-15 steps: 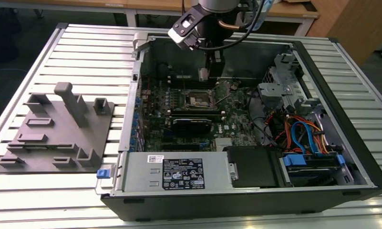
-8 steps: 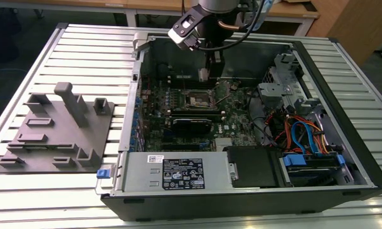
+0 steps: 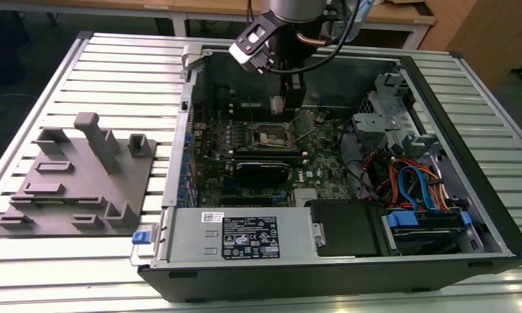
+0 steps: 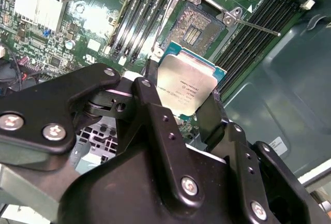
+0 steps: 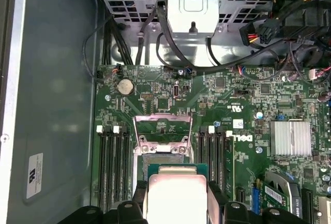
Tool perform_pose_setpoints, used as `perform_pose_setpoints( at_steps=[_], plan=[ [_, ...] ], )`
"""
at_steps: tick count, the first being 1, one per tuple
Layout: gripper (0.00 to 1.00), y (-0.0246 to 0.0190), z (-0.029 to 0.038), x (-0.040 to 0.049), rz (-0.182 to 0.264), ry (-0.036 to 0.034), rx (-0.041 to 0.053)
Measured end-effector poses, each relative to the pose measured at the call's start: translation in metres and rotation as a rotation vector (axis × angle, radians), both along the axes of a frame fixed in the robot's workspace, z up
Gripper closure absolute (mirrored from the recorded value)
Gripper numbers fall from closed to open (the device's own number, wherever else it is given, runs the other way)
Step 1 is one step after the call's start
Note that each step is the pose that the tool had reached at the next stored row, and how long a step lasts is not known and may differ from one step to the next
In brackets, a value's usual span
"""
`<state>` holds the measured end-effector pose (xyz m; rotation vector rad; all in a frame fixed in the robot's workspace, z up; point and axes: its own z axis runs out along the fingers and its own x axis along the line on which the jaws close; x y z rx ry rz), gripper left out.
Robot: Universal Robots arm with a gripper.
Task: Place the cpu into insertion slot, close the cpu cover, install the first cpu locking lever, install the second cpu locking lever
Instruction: 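Place the cpu into insertion slot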
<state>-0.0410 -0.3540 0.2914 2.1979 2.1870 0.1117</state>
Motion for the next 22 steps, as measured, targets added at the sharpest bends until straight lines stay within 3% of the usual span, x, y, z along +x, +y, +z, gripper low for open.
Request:
perform_pose_setpoints(
  at_steps=[8, 22],
  plan=[
    [0.46, 0.0001, -0.0121, -0.0029, 0.0, 0.0016, 0.0],
    [0.46, 0.0001, -0.0161, -0.003, 0.0, 0.0024, 0.0035]
  ],
)
